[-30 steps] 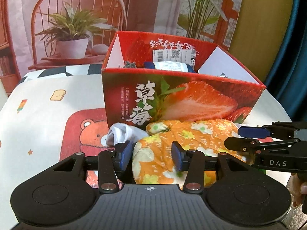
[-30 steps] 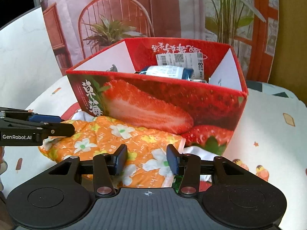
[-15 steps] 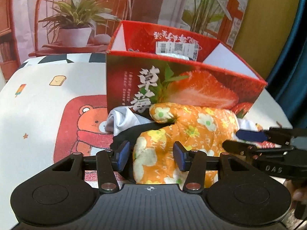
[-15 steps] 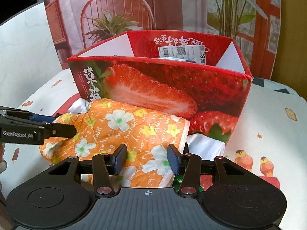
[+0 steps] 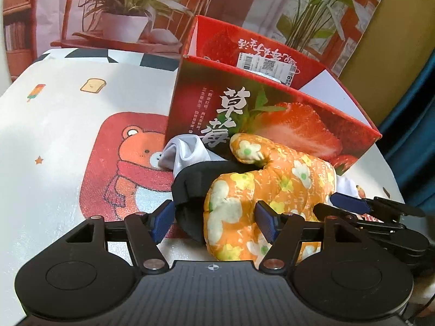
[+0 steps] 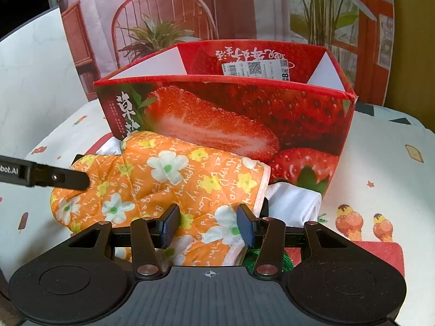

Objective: Organize soft objects

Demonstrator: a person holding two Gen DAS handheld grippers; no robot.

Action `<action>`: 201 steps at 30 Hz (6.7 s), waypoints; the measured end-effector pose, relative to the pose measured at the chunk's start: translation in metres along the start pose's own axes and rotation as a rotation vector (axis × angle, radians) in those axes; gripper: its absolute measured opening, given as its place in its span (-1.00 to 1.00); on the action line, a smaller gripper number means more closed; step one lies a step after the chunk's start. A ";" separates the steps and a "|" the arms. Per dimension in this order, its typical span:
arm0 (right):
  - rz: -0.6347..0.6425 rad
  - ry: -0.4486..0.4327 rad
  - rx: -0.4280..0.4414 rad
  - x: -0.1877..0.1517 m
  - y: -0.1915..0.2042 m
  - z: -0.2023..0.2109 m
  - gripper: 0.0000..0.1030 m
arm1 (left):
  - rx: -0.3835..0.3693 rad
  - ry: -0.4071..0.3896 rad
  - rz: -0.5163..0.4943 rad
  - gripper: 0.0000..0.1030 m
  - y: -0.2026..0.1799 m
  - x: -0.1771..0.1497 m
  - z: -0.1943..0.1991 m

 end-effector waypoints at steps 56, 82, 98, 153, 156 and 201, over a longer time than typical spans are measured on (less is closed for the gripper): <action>0.113 -0.085 -0.024 0.020 0.025 0.032 -0.10 | -0.012 0.037 -0.044 -0.28 0.002 -0.022 -0.018; 0.015 -0.126 -0.076 0.022 0.006 0.033 -0.17 | -0.013 0.031 -0.040 -0.28 0.004 -0.023 -0.019; 0.021 -0.092 0.044 0.018 0.021 0.023 -0.76 | -0.017 0.014 -0.053 -0.52 0.002 -0.020 -0.014; -0.080 0.158 -0.042 0.149 -0.083 -0.160 -0.82 | 0.049 0.035 -0.417 -0.72 -0.053 0.130 -0.158; -0.105 0.209 -0.042 0.149 -0.088 -0.167 -0.82 | 0.050 0.056 -0.425 -0.71 -0.052 0.128 -0.162; -0.069 -0.061 -0.147 0.154 -0.069 -0.060 0.99 | 0.038 -0.198 -0.363 1.00 -0.053 0.128 -0.029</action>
Point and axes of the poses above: each gripper's, at about its wrist camera, not at the fingertips, and z roughly against the way its jaws point, y to its left, x to its top, the point moved 2 cm from there along -z, roughly the way its jaws point, and after that the axes turned 15 degrees about -y, right-handed, at the moved point
